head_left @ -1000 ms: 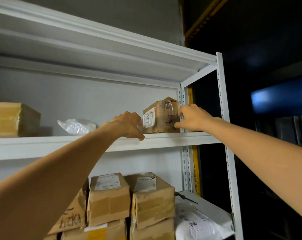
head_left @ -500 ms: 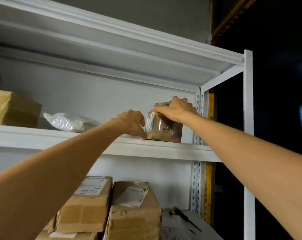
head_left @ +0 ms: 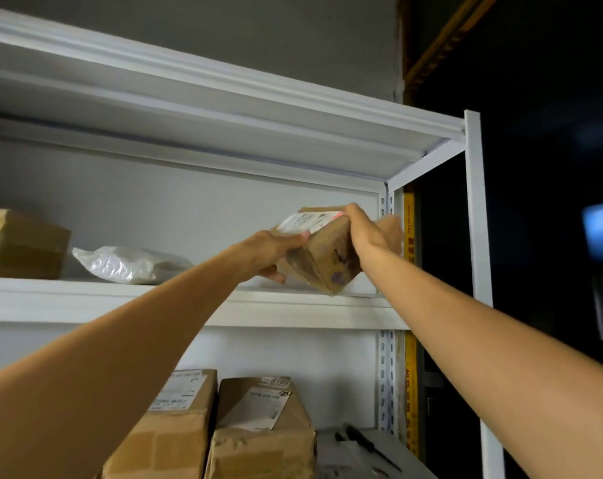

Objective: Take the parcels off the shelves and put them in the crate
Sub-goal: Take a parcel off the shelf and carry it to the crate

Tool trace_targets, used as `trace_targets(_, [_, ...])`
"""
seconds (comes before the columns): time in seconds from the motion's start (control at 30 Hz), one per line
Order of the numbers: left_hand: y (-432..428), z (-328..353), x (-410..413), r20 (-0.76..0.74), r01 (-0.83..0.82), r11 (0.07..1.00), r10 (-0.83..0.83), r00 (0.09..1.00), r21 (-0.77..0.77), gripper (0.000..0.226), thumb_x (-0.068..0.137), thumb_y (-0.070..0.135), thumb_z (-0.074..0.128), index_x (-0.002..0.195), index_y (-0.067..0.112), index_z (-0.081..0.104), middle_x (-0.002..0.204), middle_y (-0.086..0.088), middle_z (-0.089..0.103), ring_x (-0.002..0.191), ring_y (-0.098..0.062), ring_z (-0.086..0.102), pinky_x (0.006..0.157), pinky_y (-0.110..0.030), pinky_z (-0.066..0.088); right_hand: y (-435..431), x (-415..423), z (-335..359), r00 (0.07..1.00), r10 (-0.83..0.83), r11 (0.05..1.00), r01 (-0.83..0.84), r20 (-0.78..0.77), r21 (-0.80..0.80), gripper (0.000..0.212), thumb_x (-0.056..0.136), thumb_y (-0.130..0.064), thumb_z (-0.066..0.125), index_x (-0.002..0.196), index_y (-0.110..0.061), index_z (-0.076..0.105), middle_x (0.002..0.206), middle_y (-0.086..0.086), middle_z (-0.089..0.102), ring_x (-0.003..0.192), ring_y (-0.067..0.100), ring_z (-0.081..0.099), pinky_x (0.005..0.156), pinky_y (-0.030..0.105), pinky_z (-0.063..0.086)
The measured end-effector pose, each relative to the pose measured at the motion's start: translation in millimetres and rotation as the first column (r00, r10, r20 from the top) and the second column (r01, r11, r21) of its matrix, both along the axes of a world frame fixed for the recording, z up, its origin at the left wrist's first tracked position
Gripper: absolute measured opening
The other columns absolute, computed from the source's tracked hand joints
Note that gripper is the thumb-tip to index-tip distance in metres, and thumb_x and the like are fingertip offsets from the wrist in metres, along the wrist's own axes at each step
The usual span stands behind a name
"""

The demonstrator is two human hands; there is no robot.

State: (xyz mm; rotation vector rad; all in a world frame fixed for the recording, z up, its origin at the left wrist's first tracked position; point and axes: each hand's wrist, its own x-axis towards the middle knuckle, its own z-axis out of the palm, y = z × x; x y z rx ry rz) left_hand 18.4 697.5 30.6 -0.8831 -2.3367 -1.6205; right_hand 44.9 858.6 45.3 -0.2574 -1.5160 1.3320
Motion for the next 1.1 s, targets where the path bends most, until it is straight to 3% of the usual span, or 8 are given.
trace_targets(0.13, [8,-3,15,0.149,0.156,0.974,-0.18,0.972,0.163,0.045,0.094,0.044,0.056,0.122,0.009,0.051,0.088,-0.01,0.054,0.057,-0.023,0.067,0.064,-0.041,0.061,1,4,-22,0.963,0.255,0.924,-0.269,-0.089,-0.271,0.05,0.065,-0.052,0.066,0.093,-0.014,0.05,0.103,0.012,0.06,0.087,0.032,0.064,0.074,0.051,0.058])
trace_targets(0.23, [6,-6,14,0.125,0.187,0.953,-0.221,0.967,0.24,0.038,0.095,0.025,0.058,0.128,0.004,0.053,0.095,-0.011,0.057,0.079,-0.028,0.064,0.073,-0.053,0.058,4,12,-25,0.951,0.304,0.923,-0.309,-0.058,-0.229,0.037,0.068,-0.043,0.071,0.085,-0.014,0.055,0.09,0.011,0.067,0.076,0.024,0.066,0.061,0.038,0.058])
trace_targets(0.33, [6,-8,18,0.104,0.19,0.935,-0.231,0.967,0.3,0.033,0.095,0.012,0.057,0.126,-0.002,0.054,0.096,-0.014,0.061,0.081,-0.028,0.064,0.063,-0.049,0.06,16,26,-22,0.966,0.259,0.962,-0.256,0.02,-0.091,0.027,0.072,-0.036,0.075,0.081,-0.016,0.059,0.084,0.003,0.066,0.072,0.015,0.059,0.055,0.028,0.044])
trace_targets(0.53, [-5,-13,14,-0.052,0.17,0.935,-0.162,0.985,0.312,0.053,0.089,0.0,0.063,0.138,0.006,0.043,0.114,-0.015,0.067,0.084,-0.027,0.064,0.065,-0.036,0.054,14,37,-34,0.93,0.336,0.896,-0.364,0.147,0.254,0.041,0.076,-0.024,0.081,0.113,-0.025,0.064,0.092,-0.008,0.07,0.085,0.015,0.067,0.072,0.035,0.058])
trace_targets(0.63, [-8,-17,13,-0.111,0.187,0.932,-0.16,0.981,0.31,0.061,0.087,-0.002,0.065,0.141,0.009,0.04,0.115,-0.015,0.067,0.094,-0.028,0.065,0.079,-0.044,0.055,11,35,-44,0.943,0.319,0.892,-0.331,0.09,0.309,0.041,0.077,-0.022,0.08,0.116,-0.023,0.065,0.094,-0.008,0.072,0.082,0.011,0.066,0.064,0.02,0.051])
trace_targets(0.73, [-7,-22,11,-0.137,0.186,0.929,-0.149,0.979,0.32,0.063,0.084,-0.004,0.067,0.139,0.012,0.042,0.112,-0.01,0.068,0.102,-0.031,0.066,0.092,-0.055,0.051,13,34,-51,0.942,0.318,0.869,-0.334,0.104,0.364,0.041,0.083,-0.016,0.075,0.122,-0.019,0.064,0.111,-0.003,0.071,0.102,0.016,0.064,0.093,0.039,0.053])
trace_targets(0.93, [-1,-44,5,-0.149,0.295,0.868,-0.256,0.955,0.398,0.063,0.08,-0.008,0.07,0.135,0.012,0.047,0.113,-0.011,0.068,0.09,-0.022,0.069,0.063,-0.022,0.055,17,47,-61,0.966,0.214,0.855,-0.256,0.141,0.452,0.041,0.09,-0.012,0.066,0.129,-0.019,0.058,0.125,-0.004,0.064,0.116,0.014,0.058,0.106,0.04,0.043])
trace_targets(1.1, [-1,-54,6,-0.192,0.451,0.798,-0.408,0.893,0.401,0.065,0.078,-0.007,0.071,0.135,0.013,0.047,0.119,-0.009,0.066,0.099,-0.023,0.067,0.073,-0.029,0.057,9,70,-80,0.991,0.117,0.905,-0.134,0.067,0.405,0.043,0.087,-0.008,0.068,0.128,-0.018,0.059,0.119,-0.004,0.067,0.11,0.011,0.062,0.1,0.038,0.049])
